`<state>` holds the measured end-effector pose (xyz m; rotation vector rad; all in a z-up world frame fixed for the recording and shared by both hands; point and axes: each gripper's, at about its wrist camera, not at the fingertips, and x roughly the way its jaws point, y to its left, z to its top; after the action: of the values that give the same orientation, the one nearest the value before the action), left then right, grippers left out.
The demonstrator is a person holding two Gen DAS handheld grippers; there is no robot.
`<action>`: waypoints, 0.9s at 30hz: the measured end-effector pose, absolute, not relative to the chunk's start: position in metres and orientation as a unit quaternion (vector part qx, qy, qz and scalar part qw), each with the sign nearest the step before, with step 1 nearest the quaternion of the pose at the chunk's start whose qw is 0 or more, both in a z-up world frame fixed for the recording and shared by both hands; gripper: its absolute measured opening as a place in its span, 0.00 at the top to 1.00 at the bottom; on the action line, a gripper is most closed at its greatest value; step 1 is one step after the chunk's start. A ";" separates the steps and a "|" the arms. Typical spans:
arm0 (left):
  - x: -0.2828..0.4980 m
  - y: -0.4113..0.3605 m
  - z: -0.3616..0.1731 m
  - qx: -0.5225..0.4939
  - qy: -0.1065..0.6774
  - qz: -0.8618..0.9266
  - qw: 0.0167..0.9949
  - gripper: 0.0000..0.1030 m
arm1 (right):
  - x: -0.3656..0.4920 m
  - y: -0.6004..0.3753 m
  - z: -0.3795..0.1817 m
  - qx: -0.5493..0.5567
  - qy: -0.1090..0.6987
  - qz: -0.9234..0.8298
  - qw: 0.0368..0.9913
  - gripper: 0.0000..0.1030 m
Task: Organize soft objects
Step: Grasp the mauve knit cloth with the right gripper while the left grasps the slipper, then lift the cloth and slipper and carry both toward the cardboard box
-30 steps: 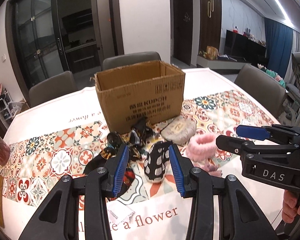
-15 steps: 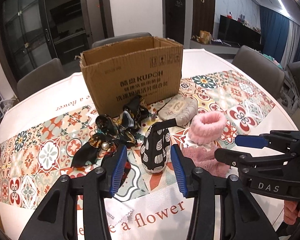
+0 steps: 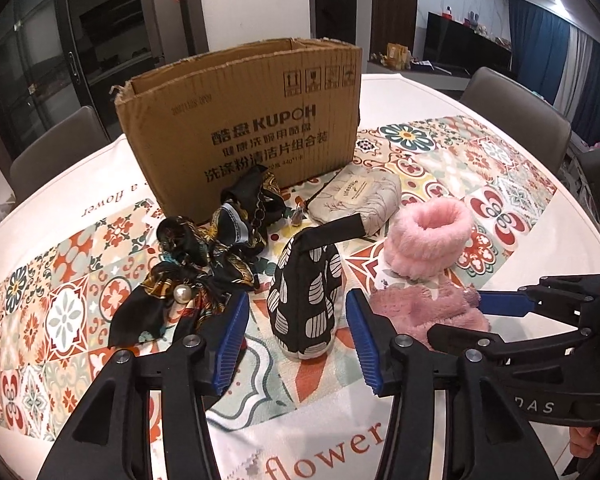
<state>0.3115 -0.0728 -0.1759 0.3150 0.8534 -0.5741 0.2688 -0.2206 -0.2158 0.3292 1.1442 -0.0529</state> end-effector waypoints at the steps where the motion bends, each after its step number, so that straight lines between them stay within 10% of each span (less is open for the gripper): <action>1: 0.314 -0.074 -0.179 0.151 0.407 -0.274 0.858 0.51 | 0.269 -0.222 -0.218 0.156 0.539 -0.025 0.828 0.49; 17: 0.332 -0.091 -0.207 0.164 0.406 -0.282 0.854 0.52 | 0.275 -0.221 -0.235 0.161 0.533 -0.016 0.831 0.50; 27: 0.329 -0.098 -0.215 0.181 0.400 -0.279 0.854 0.80 | 0.267 -0.212 -0.231 0.147 0.522 0.001 0.840 0.73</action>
<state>0.3287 -0.0983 -0.2145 0.3802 0.8417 -0.5877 0.2669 -0.2123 -0.2310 0.3116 1.1045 0.0028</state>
